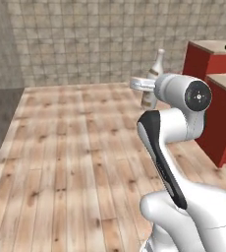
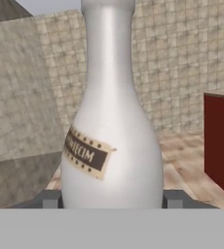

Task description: Open the cabinet directly in front. Then move the liquor and the mug to the dining counter with the jar on it.

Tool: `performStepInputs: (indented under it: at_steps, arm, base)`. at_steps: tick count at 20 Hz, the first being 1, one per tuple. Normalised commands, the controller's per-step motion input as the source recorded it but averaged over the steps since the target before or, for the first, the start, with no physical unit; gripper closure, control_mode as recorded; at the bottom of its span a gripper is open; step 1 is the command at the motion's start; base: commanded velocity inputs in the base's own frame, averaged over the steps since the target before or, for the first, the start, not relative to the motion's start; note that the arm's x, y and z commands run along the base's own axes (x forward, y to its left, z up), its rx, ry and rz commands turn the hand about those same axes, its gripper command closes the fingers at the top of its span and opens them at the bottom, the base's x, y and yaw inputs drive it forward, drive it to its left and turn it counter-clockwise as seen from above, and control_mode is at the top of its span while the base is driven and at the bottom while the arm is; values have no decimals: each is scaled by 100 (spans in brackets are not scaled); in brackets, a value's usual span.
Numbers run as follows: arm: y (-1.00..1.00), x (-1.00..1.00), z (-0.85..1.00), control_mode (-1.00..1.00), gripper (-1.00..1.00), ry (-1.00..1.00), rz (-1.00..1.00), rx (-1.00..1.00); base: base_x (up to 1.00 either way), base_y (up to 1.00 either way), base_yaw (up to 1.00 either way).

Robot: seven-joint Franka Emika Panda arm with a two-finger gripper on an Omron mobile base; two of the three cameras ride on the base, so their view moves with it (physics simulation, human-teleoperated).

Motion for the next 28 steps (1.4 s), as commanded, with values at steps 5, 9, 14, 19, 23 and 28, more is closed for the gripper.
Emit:
performStepInputs:
  at_steps: [5,9,14,19,23,28]
  arm:
    - [0,0,0,100,100,0,0,0]
    - [0,0,0,100,100,0,0,0]
    - [0,0,0,100,100,0,0,0]
    - [0,0,0,100,100,0,0,0]
    - [0,0,0,100,100,0,0,0]
    - [0,0,0,100,100,0,0,0]
  base:
    - [100,0,0]
    - [100,0,0]
    - [100,0,0]
    - [100,0,0]
    - [100,0,0]
    - [100,0,0]
